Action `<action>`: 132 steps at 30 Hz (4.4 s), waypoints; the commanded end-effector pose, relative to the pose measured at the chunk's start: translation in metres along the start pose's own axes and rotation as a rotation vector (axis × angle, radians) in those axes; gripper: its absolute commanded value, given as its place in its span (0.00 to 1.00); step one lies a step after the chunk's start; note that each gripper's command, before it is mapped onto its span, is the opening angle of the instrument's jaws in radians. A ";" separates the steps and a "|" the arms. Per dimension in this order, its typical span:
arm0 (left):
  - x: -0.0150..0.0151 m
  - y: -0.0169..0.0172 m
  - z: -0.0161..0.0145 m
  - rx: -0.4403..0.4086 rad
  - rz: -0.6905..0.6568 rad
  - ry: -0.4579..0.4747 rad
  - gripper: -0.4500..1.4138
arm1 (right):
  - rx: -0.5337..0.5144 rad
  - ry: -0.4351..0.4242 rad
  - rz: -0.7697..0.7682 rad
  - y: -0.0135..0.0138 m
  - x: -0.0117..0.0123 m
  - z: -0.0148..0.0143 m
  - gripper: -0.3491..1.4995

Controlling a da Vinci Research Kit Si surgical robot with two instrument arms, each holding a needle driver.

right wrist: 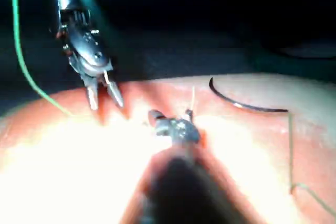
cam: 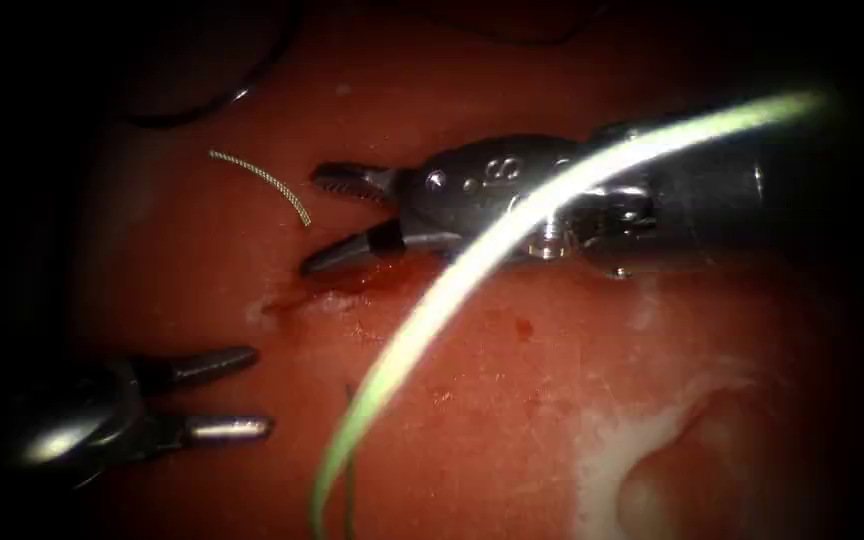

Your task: Wound Closure

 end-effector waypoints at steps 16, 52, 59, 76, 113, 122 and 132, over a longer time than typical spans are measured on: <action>-0.0011 0.0003 0.0007 -0.017 0.002 -0.006 0.56 | -0.124 0.042 0.075 0.0021 0.0028 0.0057 0.64; -0.0016 0.0009 0.0010 -0.034 0.008 -0.014 0.54 | -0.230 0.291 0.111 0.0016 0.0092 -0.0013 0.00; -0.0006 0.0021 0.0009 -0.032 0.074 -0.043 0.53 | -0.222 0.313 0.038 0.0016 0.0098 -0.0011 0.51; 0.0112 0.0098 0.0025 0.026 0.130 -0.087 0.60 | -0.292 0.248 -0.008 0.0014 0.0067 -0.0053 0.84; 0.0166 0.0042 0.0029 -0.035 0.118 0.028 0.05 | 0.035 0.192 -0.039 -0.0025 0.0010 -0.0087 0.77; 0.0137 0.0023 0.0030 -0.059 0.136 0.045 0.05 | 0.292 0.176 0.102 -0.0074 0.0000 -0.0095 0.76; 0.0136 0.0037 0.0029 -0.079 0.159 0.053 0.05 | 0.249 0.177 0.297 -0.0076 0.0016 -0.0082 0.72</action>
